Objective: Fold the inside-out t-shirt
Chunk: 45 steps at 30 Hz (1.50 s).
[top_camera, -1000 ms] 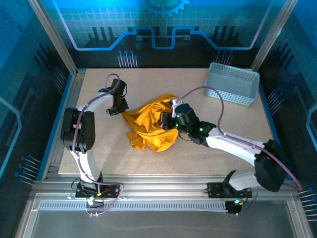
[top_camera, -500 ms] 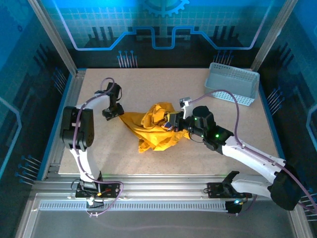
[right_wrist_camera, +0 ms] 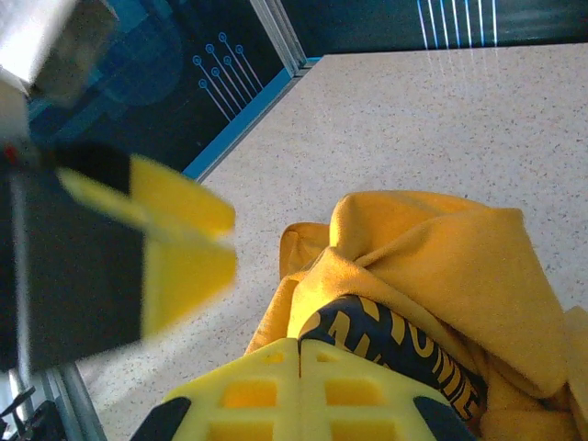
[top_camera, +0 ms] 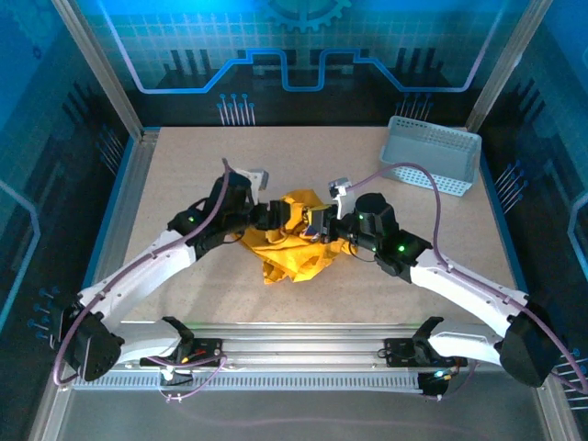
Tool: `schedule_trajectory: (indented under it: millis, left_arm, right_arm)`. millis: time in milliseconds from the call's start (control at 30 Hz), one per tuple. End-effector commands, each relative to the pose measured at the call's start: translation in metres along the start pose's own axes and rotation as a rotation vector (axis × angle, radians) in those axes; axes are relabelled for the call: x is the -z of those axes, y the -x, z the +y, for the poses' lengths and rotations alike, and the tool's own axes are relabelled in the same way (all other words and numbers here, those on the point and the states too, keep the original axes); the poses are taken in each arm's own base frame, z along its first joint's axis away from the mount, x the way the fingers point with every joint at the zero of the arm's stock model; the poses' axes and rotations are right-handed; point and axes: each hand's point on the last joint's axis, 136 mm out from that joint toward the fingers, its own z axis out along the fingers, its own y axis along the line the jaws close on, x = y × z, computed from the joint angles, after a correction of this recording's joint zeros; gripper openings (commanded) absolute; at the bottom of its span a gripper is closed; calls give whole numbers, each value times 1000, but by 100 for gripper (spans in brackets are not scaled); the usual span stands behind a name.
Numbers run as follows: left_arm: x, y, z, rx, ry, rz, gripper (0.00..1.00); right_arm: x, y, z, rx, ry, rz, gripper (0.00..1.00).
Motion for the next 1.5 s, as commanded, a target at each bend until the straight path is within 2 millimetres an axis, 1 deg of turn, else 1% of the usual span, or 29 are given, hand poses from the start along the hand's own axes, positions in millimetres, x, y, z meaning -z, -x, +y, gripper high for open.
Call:
schedule_trajectory:
  millis: [0,100,167,200,267,333,433,500,567,667,767,833,867,933,1000,1033,1067,1100,1167,1267,1333,1367,1433,1467]
  left_arm:
    - [-4,-18,-26,-103,-104,28,79]
    - [-14,-23,-27,-112,-84,57,81]
    - [-20,-20,-24,-98,-63,49,81]
    - [-22,-17,-20,-86,-32,41,79]
    - [-28,-9,-6,-65,55,26,70]
    - [-32,-1,9,-33,131,8,58]
    - [-37,9,35,52,183,-3,38]
    - [-34,19,51,107,202,-20,24]
    - [-26,31,59,144,194,-48,12]
    - [-1,63,60,193,142,-129,1]
    - [35,100,57,220,96,-247,0]
    - [57,114,66,237,120,-315,0]
    - [65,116,74,254,141,-332,0]
    - [70,109,94,297,190,-332,0]
    - [66,91,118,361,240,-300,0]
    - [61,80,129,392,255,-276,0]
    - [53,66,139,428,265,-238,0]
    - [45,54,145,450,265,-202,0]
    - [22,25,155,482,267,-99,0]
    - [-14,-14,157,522,223,78,0]
    - [-32,-37,160,538,228,182,0]
    - [-40,-47,159,528,224,226,0]
    - [-48,-59,152,488,217,274,0]
    - [-50,-61,145,458,210,280,0]
  right_arm:
    - [7,30,16,38,46,-71,0]
    - [8,31,24,51,67,-75,0]
    - [8,28,29,60,75,-68,0]
    - [8,27,31,67,81,-64,0]
    - [9,25,35,82,85,-59,0]
    - [12,25,35,97,78,-59,0]
    - [22,26,32,116,59,-74,0]
    - [31,27,26,123,29,-86,0]
    - [37,29,14,114,-16,-88,0]
    - [48,42,-5,79,-66,-114,0]
    - [65,67,-11,75,-69,-174,0]
    - [78,78,-17,76,-86,-213,0]
    - [84,79,-22,73,-100,-225,0]
    - [91,73,-39,45,-144,-220,0]
    - [97,55,-63,-7,-201,-206,0]
    - [98,45,-73,-40,-221,-194,0]
    - [99,30,-86,-84,-242,-178,0]
    - [100,18,-96,-122,-258,-164,0]
    - [96,-18,-120,-214,-314,-103,0]
    - [80,-70,-142,-329,-350,12,0]
    - [73,-97,-155,-389,-386,76,0]
    - [71,-107,-159,-402,-406,102,0]
    - [72,-116,-167,-404,-466,159,8]
    - [74,-115,-169,-384,-498,181,20]
